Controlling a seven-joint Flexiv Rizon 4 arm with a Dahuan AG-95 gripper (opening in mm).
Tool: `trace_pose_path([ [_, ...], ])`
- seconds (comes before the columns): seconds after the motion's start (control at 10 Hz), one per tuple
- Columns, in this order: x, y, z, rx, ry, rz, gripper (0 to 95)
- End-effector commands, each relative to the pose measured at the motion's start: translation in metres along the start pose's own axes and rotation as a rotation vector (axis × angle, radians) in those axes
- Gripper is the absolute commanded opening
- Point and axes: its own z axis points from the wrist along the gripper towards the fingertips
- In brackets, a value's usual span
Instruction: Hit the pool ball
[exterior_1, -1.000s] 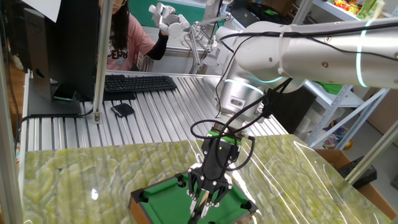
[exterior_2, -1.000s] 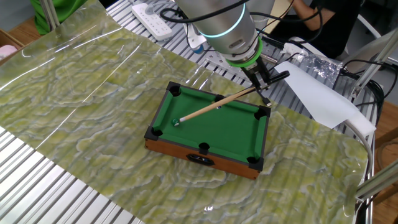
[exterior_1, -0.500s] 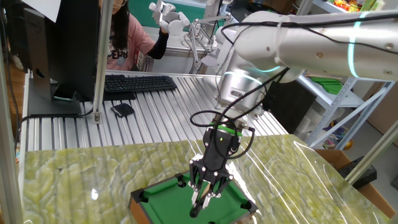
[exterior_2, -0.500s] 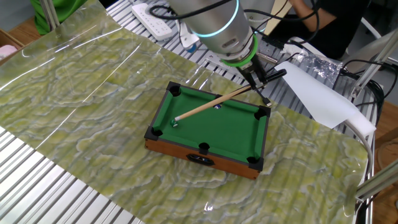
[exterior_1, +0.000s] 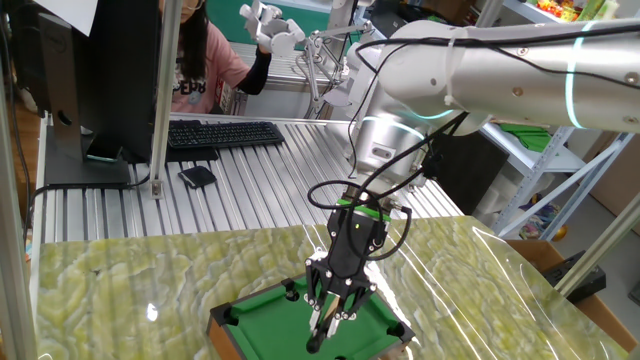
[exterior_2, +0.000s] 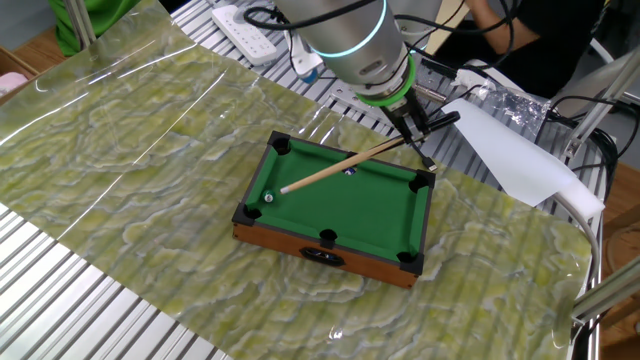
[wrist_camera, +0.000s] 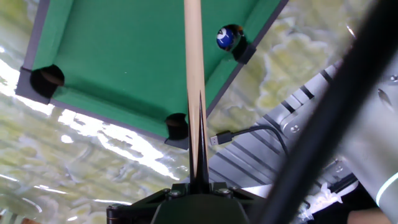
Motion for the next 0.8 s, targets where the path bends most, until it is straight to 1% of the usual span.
trace_pose_path([
  [0.1, 0.0, 0.001, -0.001, 0.002, 0.002, 0.001, 0.0],
  [0.3, 0.003, 0.0, -0.001, 0.003, 0.002, 0.006, 0.0],
  [0.4, 0.006, 0.0, -0.001, 0.006, -0.002, 0.013, 0.0],
  [0.6, 0.02, -0.004, -0.002, 0.011, -0.017, 0.033, 0.0],
  [0.7, 0.025, -0.005, -0.003, 0.016, -0.028, 0.035, 0.0],
  [0.8, 0.036, -0.003, -0.005, 0.028, -0.057, 0.033, 0.0],
])
